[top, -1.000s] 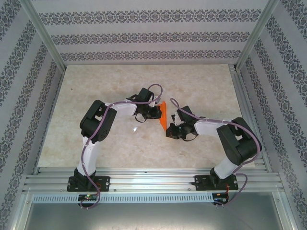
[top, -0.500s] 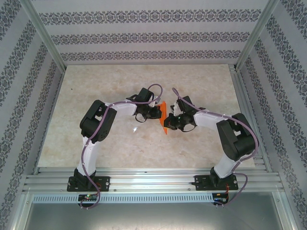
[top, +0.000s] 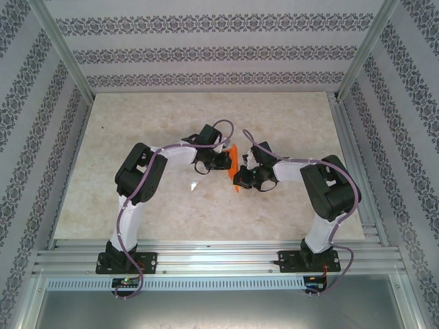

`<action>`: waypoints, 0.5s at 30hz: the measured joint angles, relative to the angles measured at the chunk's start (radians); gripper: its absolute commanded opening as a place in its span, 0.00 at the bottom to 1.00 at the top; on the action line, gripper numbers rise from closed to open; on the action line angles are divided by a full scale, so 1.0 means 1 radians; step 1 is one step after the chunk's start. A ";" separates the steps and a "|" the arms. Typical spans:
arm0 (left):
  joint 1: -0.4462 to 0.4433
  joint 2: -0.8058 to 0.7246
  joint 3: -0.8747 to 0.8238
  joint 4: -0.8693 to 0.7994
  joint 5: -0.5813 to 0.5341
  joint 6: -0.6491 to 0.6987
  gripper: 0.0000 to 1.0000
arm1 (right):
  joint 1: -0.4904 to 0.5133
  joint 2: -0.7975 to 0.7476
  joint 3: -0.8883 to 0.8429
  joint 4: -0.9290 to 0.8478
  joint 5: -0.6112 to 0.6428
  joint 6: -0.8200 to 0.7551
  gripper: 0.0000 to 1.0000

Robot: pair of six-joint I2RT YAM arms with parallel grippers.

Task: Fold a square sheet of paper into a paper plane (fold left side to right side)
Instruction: Fold the wing for the fifth time at the center of the table.

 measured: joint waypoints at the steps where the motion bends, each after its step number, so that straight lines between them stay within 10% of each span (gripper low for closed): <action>1: 0.000 0.000 0.010 -0.023 -0.009 0.010 0.13 | 0.000 -0.002 -0.004 0.006 0.000 0.000 0.04; 8: 0.041 -0.002 0.116 -0.209 -0.146 0.098 0.22 | 0.000 -0.003 -0.012 0.022 -0.001 0.003 0.04; 15: 0.063 -0.111 0.040 -0.208 -0.119 0.114 0.08 | 0.000 -0.003 -0.012 0.022 -0.001 0.003 0.03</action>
